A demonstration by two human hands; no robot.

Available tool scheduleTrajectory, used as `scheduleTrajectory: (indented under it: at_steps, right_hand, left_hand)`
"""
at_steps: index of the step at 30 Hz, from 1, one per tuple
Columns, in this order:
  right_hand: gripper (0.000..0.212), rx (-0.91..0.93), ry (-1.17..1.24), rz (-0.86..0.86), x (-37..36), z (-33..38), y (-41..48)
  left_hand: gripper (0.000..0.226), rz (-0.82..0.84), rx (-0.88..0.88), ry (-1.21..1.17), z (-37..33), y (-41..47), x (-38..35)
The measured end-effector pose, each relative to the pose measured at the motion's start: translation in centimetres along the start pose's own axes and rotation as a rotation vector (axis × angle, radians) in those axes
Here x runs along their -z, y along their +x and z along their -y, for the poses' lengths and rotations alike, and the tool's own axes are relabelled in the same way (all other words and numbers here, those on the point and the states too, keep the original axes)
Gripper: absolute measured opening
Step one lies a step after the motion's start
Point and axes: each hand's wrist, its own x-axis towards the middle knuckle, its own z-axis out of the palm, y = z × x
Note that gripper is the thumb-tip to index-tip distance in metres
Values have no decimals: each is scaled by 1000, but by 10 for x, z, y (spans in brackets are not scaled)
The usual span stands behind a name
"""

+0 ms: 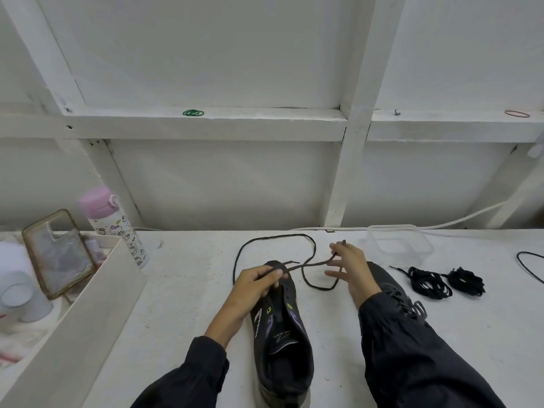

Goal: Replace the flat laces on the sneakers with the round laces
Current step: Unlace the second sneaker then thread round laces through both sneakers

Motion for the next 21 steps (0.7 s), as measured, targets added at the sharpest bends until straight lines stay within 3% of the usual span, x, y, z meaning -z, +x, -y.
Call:
scheduleTrajectory:
  at_steps: [2, 4, 9, 14, 16, 21]
  right_hand:
    - [53, 89, -75, -103, -5, -4, -3]
    - [69, 279, -56, -253, -11, -8, -10]
    - [66, 573, -105, -416, -22, -7, -31]
    - [73, 712, -169, -348, -32, -1, -51]
    - [67, 717, -149, -329, -33, 2, -56]
    - [22, 685, -72, -328, -22, 9, -47]
  left_hand:
    - [21, -40, 32, -11, 1, 2, 1]
    - [20, -73, 54, -14, 4, 4, 3]
    - [20, -138, 77, 22, 10, 7, 7]
    - [27, -132, 85, 60, 13, 7, 7]
    - [25, -137, 94, 82, 17, 8, 7]
    - [20, -191, 103, 146, 29, 11, 16]
